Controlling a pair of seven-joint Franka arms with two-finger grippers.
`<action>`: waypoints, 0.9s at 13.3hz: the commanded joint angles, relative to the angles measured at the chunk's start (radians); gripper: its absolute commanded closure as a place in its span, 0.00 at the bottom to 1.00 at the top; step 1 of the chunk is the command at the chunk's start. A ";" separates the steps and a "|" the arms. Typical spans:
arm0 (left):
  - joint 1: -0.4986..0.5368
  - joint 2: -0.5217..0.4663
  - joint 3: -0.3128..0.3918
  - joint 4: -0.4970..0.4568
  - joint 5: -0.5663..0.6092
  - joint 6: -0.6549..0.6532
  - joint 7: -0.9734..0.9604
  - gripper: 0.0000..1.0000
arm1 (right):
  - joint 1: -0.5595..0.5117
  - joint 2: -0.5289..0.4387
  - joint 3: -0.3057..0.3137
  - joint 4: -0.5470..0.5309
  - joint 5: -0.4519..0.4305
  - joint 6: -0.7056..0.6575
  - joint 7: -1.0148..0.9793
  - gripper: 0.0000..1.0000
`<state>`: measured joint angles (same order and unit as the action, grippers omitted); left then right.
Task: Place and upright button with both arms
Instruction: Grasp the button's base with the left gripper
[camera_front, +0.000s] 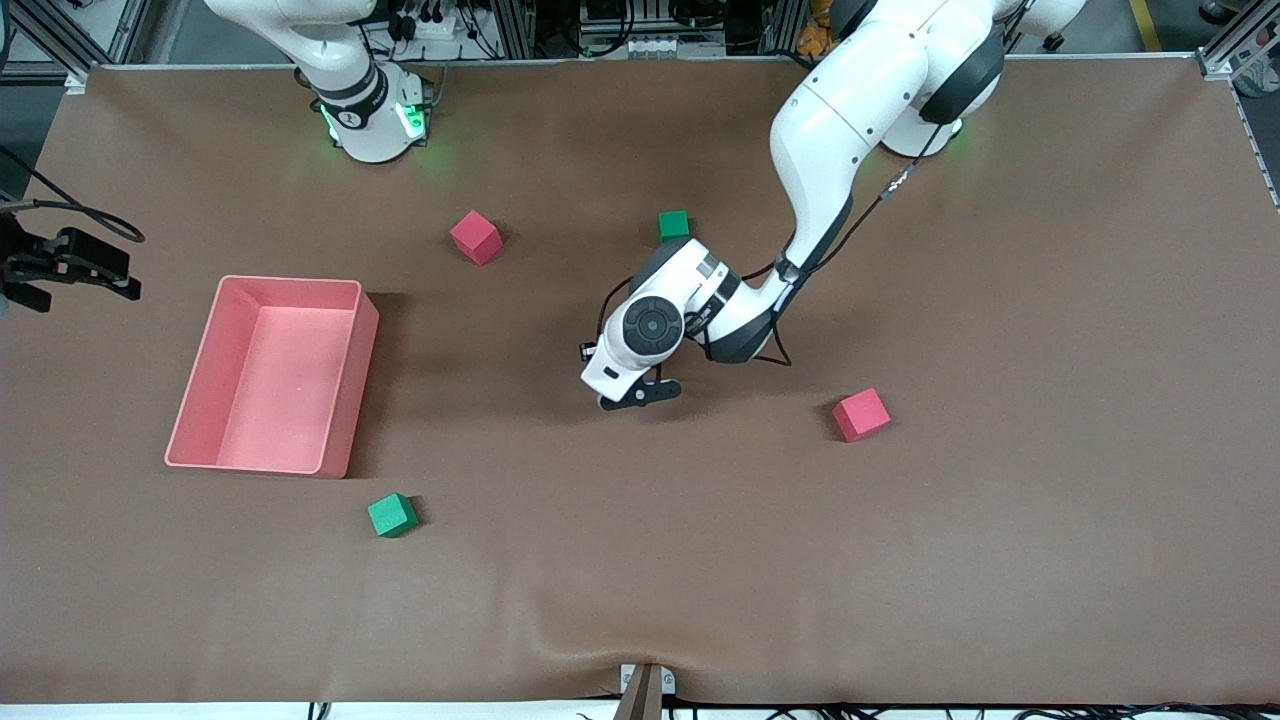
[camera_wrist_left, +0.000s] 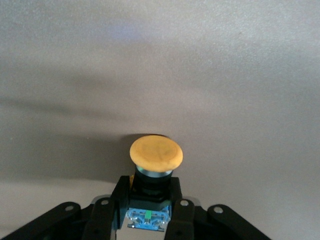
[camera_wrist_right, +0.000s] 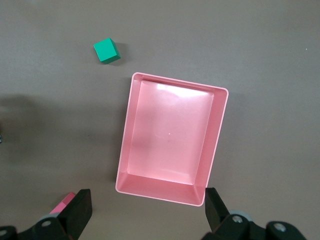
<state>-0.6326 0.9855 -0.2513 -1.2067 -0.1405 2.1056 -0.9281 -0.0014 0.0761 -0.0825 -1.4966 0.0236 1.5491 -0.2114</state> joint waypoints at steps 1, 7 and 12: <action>-0.025 -0.016 0.015 0.007 -0.010 -0.024 -0.072 0.99 | -0.005 -0.010 0.000 -0.007 0.016 -0.003 -0.016 0.00; -0.012 -0.117 0.037 0.007 0.073 -0.035 -0.130 1.00 | -0.005 -0.012 -0.003 -0.001 0.016 -0.003 -0.013 0.00; -0.027 -0.125 0.102 0.007 0.280 -0.029 -0.285 1.00 | -0.002 -0.012 -0.003 0.001 0.018 -0.003 -0.013 0.00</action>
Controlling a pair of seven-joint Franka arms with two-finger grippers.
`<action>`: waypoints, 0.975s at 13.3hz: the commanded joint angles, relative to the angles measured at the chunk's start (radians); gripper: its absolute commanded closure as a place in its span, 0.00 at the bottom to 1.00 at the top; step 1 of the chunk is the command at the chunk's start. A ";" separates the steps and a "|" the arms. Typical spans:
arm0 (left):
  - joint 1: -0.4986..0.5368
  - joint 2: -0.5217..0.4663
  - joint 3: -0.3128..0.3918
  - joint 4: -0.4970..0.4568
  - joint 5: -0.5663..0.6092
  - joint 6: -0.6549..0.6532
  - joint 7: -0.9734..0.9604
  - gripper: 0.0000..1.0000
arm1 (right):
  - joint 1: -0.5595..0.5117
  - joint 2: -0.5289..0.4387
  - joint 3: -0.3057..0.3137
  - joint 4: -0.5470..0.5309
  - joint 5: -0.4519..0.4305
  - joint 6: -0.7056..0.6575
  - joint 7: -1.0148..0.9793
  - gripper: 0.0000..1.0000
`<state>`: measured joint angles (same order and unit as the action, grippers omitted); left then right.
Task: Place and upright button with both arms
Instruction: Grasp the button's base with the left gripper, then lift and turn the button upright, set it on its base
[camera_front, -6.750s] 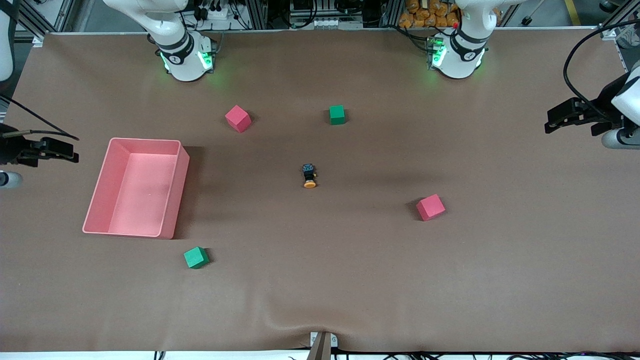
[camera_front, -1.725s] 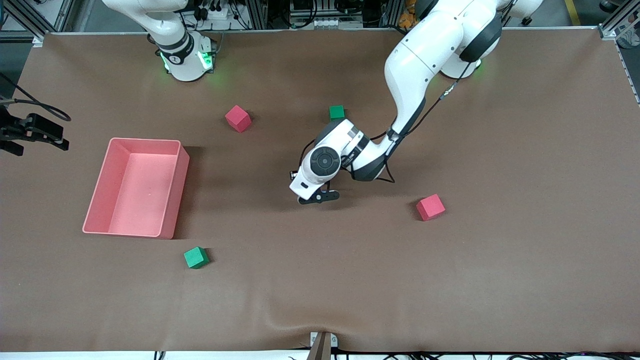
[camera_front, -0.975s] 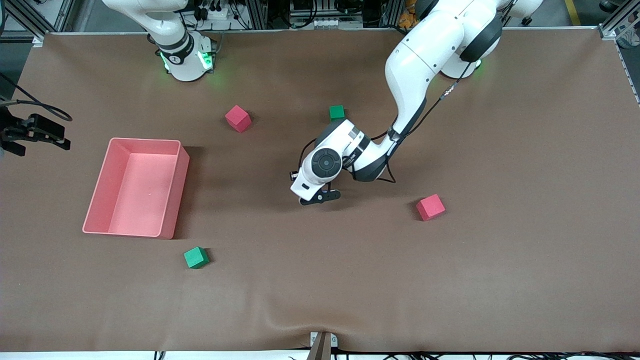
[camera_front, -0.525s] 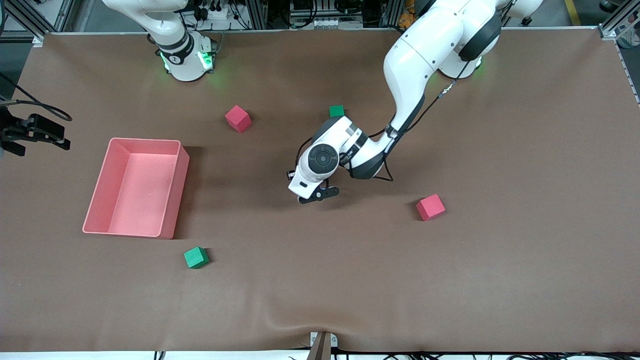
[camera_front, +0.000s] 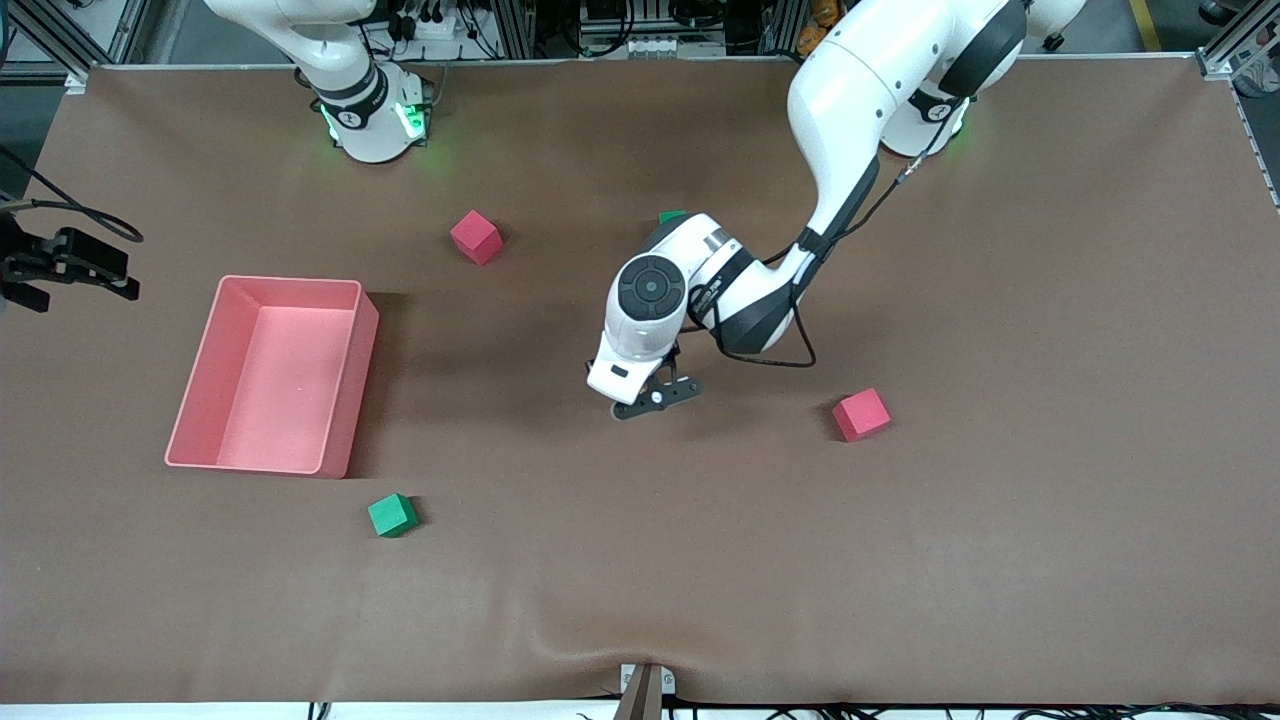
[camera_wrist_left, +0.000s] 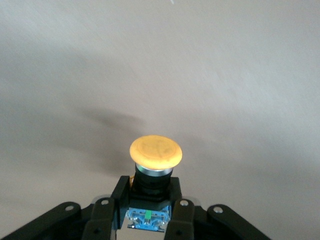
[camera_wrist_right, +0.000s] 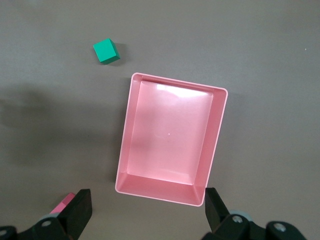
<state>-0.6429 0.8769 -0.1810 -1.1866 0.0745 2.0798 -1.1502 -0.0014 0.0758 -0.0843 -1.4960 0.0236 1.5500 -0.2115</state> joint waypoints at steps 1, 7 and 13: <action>-0.023 -0.016 0.034 -0.013 0.105 -0.003 -0.101 1.00 | -0.002 -0.011 0.000 0.002 0.016 -0.004 -0.012 0.00; -0.165 -0.001 0.049 -0.024 0.523 -0.003 -0.634 1.00 | -0.002 -0.011 0.000 0.014 0.018 -0.004 -0.011 0.00; -0.267 0.040 0.052 -0.034 0.815 -0.063 -0.908 1.00 | -0.003 -0.011 0.000 0.025 0.016 -0.007 -0.011 0.00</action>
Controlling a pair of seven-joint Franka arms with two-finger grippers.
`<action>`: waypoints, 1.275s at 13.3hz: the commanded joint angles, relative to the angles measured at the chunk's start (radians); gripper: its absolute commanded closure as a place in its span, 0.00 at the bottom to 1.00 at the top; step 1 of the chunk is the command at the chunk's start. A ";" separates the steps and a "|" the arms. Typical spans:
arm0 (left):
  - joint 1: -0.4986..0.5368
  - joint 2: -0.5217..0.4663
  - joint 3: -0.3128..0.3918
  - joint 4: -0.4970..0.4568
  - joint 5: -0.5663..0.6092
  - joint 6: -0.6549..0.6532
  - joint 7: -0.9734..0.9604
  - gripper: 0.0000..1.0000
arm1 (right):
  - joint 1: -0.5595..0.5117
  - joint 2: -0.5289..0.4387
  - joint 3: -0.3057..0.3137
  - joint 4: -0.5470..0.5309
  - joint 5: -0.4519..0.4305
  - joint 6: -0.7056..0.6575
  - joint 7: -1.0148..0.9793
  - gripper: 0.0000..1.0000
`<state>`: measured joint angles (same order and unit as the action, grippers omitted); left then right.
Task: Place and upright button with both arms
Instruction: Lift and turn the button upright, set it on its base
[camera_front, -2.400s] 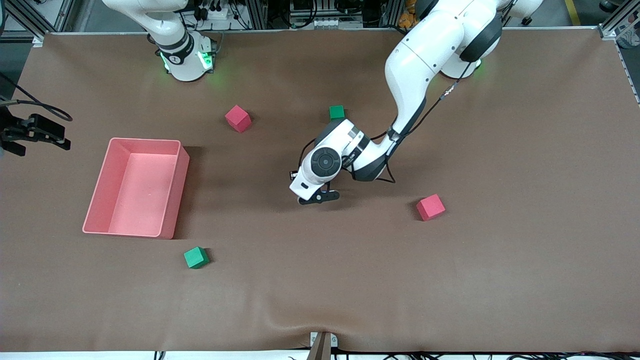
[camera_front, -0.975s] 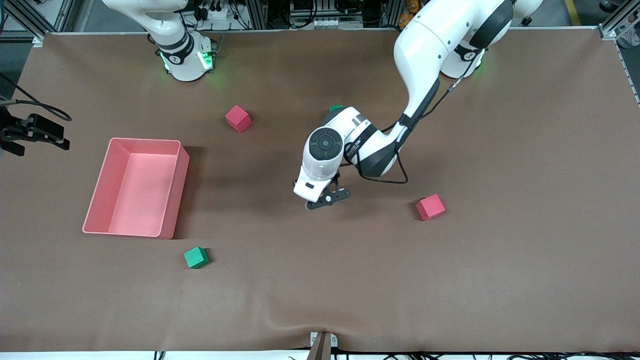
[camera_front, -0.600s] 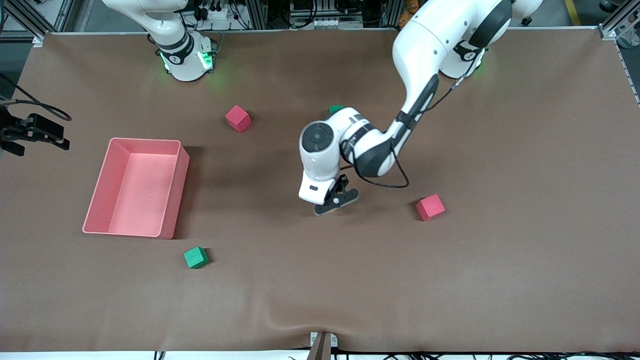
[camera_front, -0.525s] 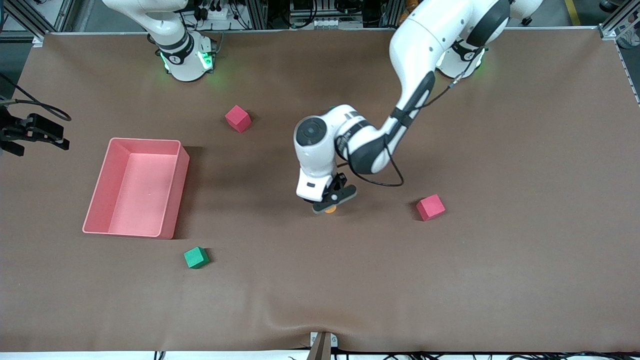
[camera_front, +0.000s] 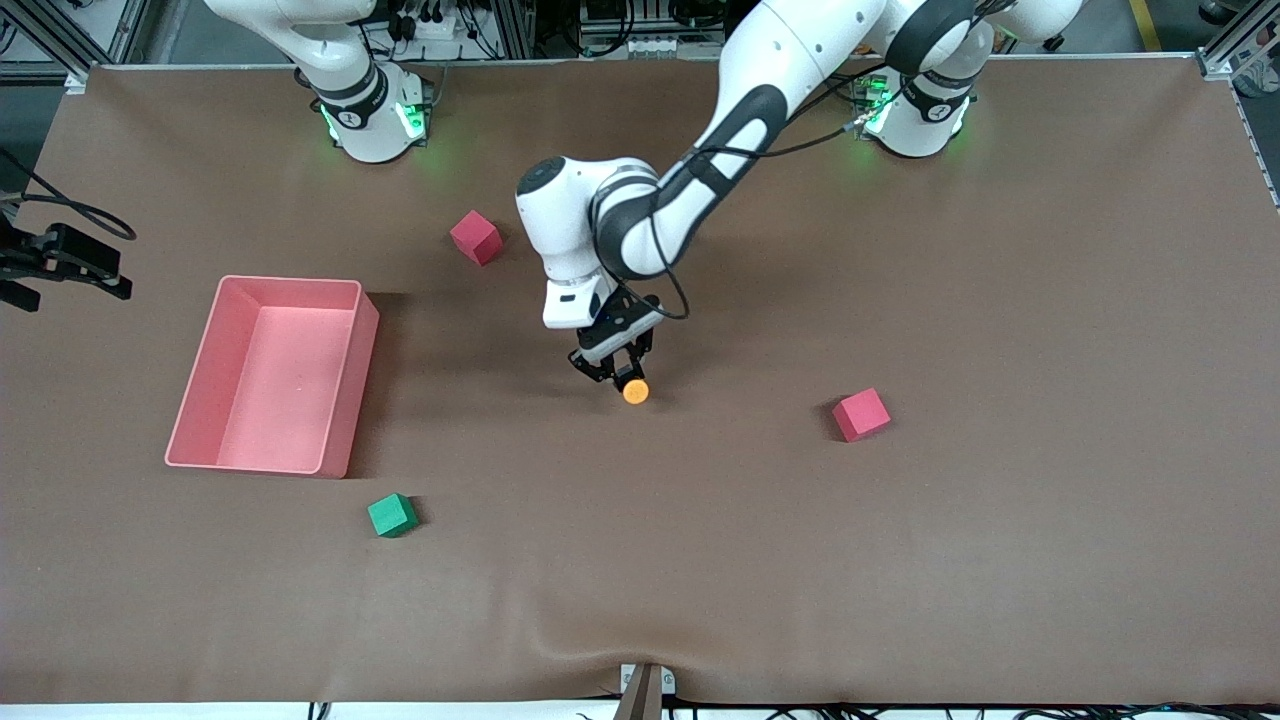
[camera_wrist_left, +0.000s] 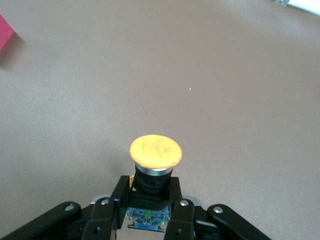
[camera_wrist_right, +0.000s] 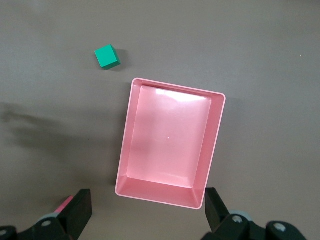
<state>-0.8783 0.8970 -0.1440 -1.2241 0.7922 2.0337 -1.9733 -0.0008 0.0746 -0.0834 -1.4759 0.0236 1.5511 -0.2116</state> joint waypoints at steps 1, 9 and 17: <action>-0.044 0.032 0.015 0.003 0.152 -0.020 -0.138 1.00 | -0.005 -0.009 -0.002 0.005 0.016 -0.008 -0.011 0.00; -0.096 0.129 0.015 -0.006 0.444 -0.069 -0.275 1.00 | -0.015 0.010 -0.004 -0.001 0.016 -0.069 -0.003 0.00; -0.130 0.161 0.015 -0.014 0.526 -0.092 -0.299 0.23 | -0.024 0.037 -0.004 0.002 0.018 -0.062 -0.014 0.00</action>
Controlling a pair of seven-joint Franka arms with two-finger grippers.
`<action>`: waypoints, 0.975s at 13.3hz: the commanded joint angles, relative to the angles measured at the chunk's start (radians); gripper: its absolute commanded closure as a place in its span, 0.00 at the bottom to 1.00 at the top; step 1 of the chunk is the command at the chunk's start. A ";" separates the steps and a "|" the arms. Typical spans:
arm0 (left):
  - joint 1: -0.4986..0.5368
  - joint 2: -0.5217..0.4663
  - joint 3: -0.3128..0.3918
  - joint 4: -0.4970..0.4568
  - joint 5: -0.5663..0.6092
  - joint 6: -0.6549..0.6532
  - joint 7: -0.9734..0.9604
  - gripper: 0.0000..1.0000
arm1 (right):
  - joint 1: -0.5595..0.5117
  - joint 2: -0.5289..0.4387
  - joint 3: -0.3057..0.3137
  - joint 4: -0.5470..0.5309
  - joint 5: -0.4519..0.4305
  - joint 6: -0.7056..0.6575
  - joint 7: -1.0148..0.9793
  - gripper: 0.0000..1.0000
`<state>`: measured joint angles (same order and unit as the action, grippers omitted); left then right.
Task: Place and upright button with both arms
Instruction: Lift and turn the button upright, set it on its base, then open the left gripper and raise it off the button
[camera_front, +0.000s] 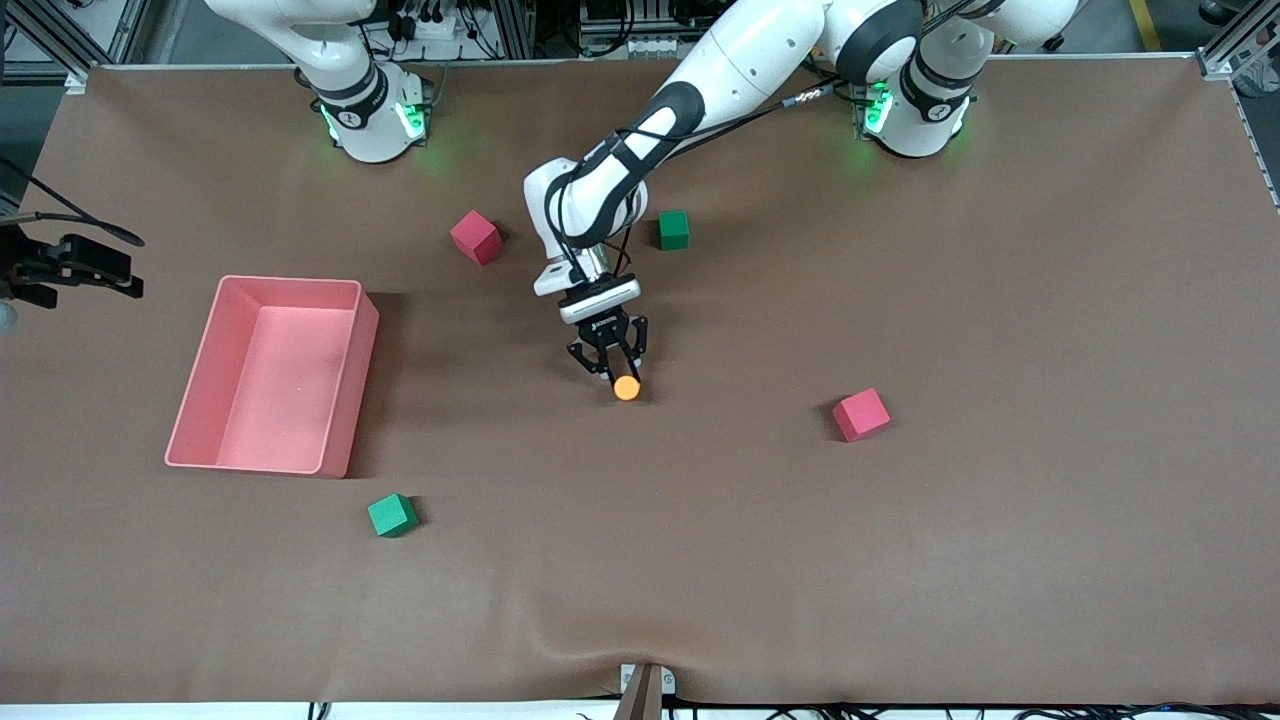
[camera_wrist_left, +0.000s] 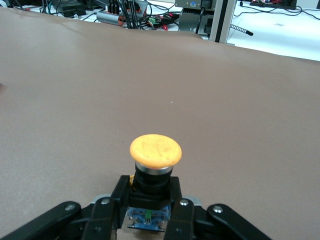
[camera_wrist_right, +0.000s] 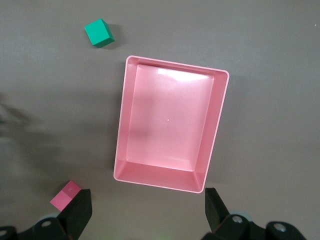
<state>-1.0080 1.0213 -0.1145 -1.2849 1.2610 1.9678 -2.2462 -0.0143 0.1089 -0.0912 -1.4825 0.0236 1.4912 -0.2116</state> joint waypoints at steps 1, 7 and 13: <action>0.000 0.036 -0.016 0.045 0.055 -0.030 -0.024 0.00 | -0.012 0.003 0.004 0.011 0.018 -0.002 -0.014 0.00; -0.032 -0.016 -0.037 0.049 -0.064 -0.105 -0.007 0.00 | -0.016 0.003 0.004 0.011 0.048 0.003 -0.014 0.00; -0.057 -0.084 -0.057 0.061 -0.281 -0.176 0.102 0.00 | -0.022 0.008 0.001 0.013 0.022 0.004 -0.017 0.00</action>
<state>-1.0721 0.9597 -0.1648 -1.2271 1.0172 1.8091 -2.1744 -0.0162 0.1098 -0.0928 -1.4818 0.0477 1.4954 -0.2121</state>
